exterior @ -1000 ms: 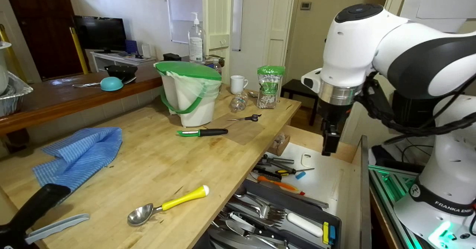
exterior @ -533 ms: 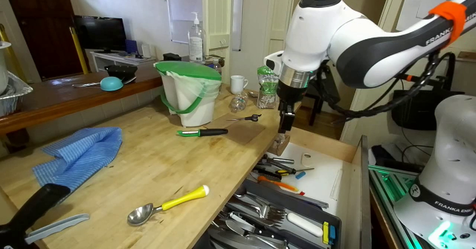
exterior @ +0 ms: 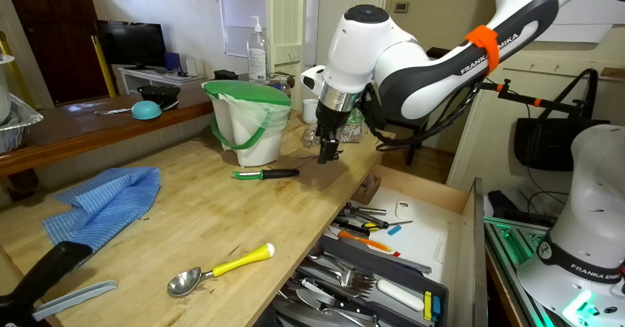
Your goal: Put the potato peeler into the drawer
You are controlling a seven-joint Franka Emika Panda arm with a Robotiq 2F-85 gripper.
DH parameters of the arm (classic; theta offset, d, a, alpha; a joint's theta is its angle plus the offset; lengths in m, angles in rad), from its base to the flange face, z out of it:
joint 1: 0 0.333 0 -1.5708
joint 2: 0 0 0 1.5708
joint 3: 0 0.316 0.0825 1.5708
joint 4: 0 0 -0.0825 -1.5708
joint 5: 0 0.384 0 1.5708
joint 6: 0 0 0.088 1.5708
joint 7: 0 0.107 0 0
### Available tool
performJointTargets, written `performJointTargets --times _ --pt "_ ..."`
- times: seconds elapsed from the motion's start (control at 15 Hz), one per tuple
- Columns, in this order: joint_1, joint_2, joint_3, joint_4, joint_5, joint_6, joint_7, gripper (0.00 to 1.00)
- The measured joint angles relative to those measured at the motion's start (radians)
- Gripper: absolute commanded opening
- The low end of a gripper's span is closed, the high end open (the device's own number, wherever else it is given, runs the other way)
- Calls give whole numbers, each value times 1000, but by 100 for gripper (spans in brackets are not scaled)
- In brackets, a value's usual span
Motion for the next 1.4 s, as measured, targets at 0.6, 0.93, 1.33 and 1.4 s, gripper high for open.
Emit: performJointTargets --times 0.6,0.93,1.33,1.4 --pt "5 136 -59 68 56 135 -125 100" --pt "6 133 -59 67 73 141 -131 100" --pt "-10 151 -49 67 364 270 -273 100" --pt "-17 158 -45 67 414 285 -300 100"
